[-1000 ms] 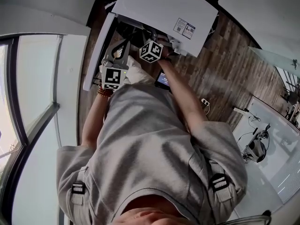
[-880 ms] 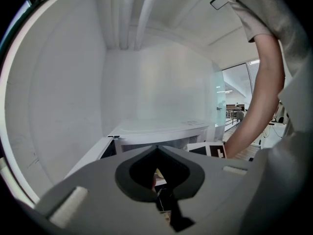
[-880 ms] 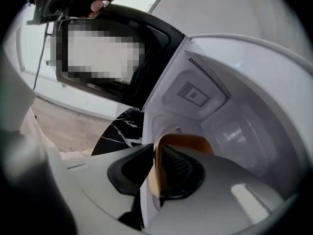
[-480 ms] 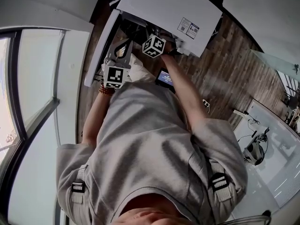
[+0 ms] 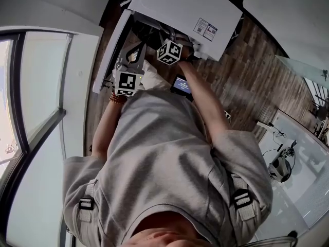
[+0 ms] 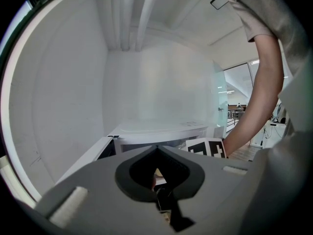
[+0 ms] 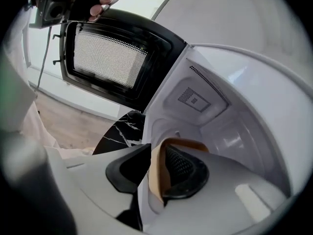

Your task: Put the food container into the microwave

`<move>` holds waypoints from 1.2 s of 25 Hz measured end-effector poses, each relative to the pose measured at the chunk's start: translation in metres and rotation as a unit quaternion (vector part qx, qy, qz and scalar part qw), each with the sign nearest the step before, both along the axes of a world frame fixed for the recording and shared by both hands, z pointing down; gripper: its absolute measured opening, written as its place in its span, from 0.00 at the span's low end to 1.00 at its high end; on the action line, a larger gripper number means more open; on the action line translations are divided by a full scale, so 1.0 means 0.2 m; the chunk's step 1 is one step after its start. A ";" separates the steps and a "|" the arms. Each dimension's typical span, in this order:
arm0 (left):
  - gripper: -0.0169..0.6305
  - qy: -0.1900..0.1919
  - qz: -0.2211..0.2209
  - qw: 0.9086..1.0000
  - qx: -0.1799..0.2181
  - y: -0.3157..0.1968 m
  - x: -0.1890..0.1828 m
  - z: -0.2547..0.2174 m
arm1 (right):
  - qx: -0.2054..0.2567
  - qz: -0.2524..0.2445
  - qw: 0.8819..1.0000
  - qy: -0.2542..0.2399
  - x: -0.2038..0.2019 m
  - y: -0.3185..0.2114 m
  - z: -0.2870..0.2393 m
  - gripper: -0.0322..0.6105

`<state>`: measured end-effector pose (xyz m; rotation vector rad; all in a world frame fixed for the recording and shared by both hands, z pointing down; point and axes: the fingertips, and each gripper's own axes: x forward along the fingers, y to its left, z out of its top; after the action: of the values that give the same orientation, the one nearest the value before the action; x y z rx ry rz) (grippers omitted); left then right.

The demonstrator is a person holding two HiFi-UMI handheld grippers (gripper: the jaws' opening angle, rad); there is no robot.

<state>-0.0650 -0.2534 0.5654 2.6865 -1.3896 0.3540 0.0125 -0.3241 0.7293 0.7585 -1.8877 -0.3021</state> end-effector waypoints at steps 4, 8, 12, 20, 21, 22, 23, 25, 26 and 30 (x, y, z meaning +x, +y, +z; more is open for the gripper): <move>0.02 -0.002 0.007 1.000 0.004 0.04 0.03 -0.01 | 0.008 -0.003 1.000 -0.004 0.00 0.01 -0.04 0.20; 0.02 -0.001 0.014 1.000 0.009 0.09 0.06 -0.02 | 0.008 -0.008 1.000 -0.005 0.00 0.07 -0.05 0.20; 0.02 -0.002 0.011 1.000 0.022 0.12 0.07 -0.07 | 0.010 -0.009 1.000 -0.005 0.02 0.14 -0.07 0.20; 0.02 -0.005 0.012 0.999 0.034 0.27 0.10 -0.11 | 0.017 -0.010 1.000 -0.011 0.02 0.28 -0.11 0.20; 0.02 -0.006 0.011 0.999 0.035 0.29 0.10 -0.11 | 0.017 -0.010 1.000 -0.012 0.02 0.30 -0.11 0.20; 0.02 -0.007 0.010 0.999 0.037 0.30 0.10 -0.11 | 0.017 -0.010 1.000 -0.013 0.03 0.32 -0.11 0.20; 0.02 -0.008 0.009 0.999 0.039 0.31 0.10 -0.12 | 0.018 -0.010 1.000 -0.013 0.03 0.34 -0.11 0.20; 0.02 -0.009 0.006 0.999 0.043 0.34 0.10 -0.13 | 0.019 -0.009 1.000 -0.013 0.04 0.38 -0.11 0.20; 0.02 -0.010 0.006 0.999 0.045 0.36 0.10 -0.14 | 0.020 -0.009 1.000 -0.013 0.04 0.40 -0.11 0.20; 0.02 -0.012 0.002 0.999 0.051 0.42 0.09 -0.15 | 0.019 -0.010 1.000 -0.013 0.06 0.48 -0.11 0.20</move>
<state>-0.0463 -0.1691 0.5351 2.7752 -1.4475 0.3258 0.0247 -0.2281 0.7081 0.7742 -1.9198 -0.3432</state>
